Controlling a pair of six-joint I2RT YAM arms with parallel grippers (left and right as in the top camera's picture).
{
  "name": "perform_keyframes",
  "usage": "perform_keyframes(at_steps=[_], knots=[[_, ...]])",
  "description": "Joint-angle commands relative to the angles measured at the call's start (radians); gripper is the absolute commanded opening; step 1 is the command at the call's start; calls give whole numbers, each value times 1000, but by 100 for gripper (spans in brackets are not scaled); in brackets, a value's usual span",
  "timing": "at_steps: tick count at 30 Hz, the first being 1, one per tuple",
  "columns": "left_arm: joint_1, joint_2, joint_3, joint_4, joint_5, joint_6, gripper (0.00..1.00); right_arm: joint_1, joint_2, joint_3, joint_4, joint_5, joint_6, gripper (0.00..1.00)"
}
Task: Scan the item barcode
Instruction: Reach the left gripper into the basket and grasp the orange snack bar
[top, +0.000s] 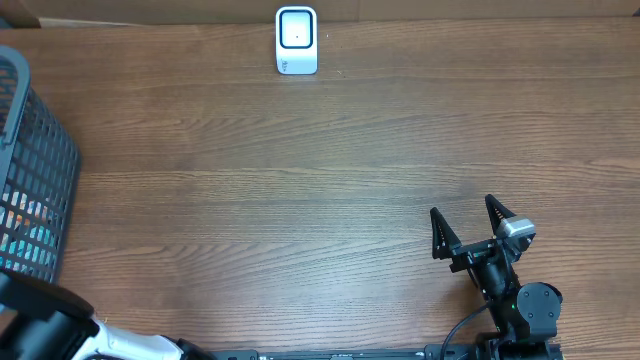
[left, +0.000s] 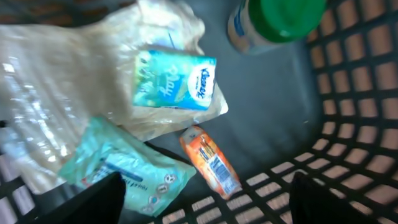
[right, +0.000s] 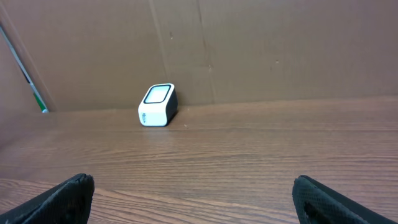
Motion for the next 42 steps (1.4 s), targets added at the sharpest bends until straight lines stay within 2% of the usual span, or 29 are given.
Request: perform_keyframes(at_steps=[1, 3, 6, 8, 15, 23, 25, 33, 36, 42], knots=[[-23, 62, 18, 8, -21, 46, 71, -2, -8, -10, 6, 3, 2, 100], [-36, 86, 17, 13, -25, 63, 71, -2, -8, -10, 6, 3, 2, 100], [-62, 113, 17, 12, -81, 63, 80, -2, -8, -10, 6, 3, 2, 100], [-84, 131, 17, 11, -127, 63, 81, -2, -8, -10, 6, 3, 2, 100], [-120, 211, 17, 13, -163, -31, 78, -2, -8, -10, 6, 3, 2, 100], [-131, 307, 17, 13, -162, -32, 74, -2, -8, -10, 6, 3, 2, 100], [-136, 324, 17, 16, -162, -30, 69, -2, -8, -10, 6, 3, 2, 100], [-146, 328, 38, 10, -161, -31, 19, -2, -8, -10, 6, 3, 2, 100], [-146, 327, 73, -24, -161, -32, 4, -2, -8, -10, 6, 3, 2, 100], [-146, 326, 266, -164, -144, -42, 4, -2, -8, -10, 6, 3, 2, 100]])
